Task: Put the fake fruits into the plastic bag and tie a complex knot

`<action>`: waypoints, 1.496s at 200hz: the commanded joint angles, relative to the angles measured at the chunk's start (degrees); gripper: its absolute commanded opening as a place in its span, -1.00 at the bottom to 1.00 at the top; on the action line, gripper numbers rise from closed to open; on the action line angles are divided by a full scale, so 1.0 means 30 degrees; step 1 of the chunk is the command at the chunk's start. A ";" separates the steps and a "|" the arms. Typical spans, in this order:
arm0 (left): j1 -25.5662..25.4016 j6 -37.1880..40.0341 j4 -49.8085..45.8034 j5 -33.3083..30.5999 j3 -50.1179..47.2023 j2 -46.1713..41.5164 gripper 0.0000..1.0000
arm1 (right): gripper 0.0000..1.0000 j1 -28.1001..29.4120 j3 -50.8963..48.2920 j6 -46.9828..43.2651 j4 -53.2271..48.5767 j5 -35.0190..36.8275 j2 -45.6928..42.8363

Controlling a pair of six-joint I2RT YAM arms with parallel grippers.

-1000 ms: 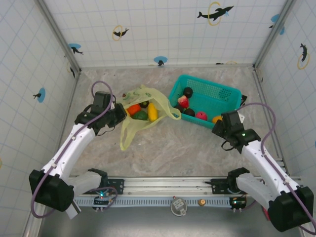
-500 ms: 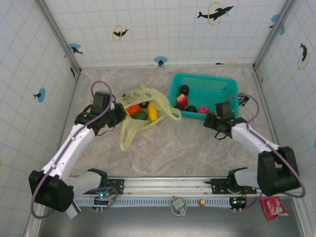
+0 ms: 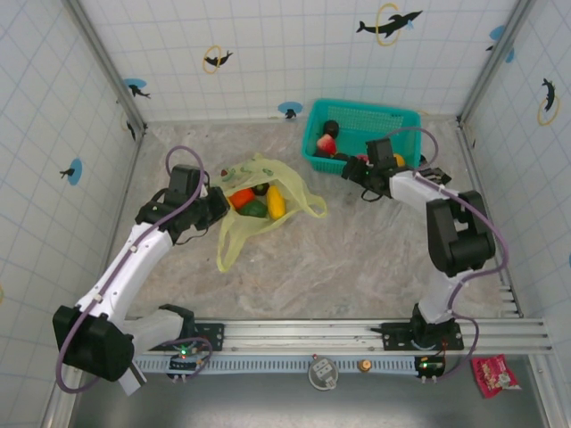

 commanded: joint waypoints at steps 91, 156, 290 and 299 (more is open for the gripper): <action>0.0161 0.1103 0.0751 0.0715 0.0116 0.0532 -1.00 | 0.74 0.0837 -1.2258 -0.8431 0.8919 0.2008 -1.1436; 0.0165 0.1438 0.0938 0.0903 -0.0337 0.0080 -1.00 | 0.72 -0.1006 -1.8967 -1.1372 1.1842 0.2923 -1.6453; 0.0158 0.2302 0.0351 0.0733 -0.0547 -0.0111 -1.00 | 0.65 0.6163 -1.3731 -2.0669 1.5496 -0.7329 -1.2278; 0.0154 0.2281 0.0321 0.0689 -0.0517 -0.0129 -1.00 | 0.57 0.6152 -1.3135 -2.0658 1.5296 -0.7427 -1.1355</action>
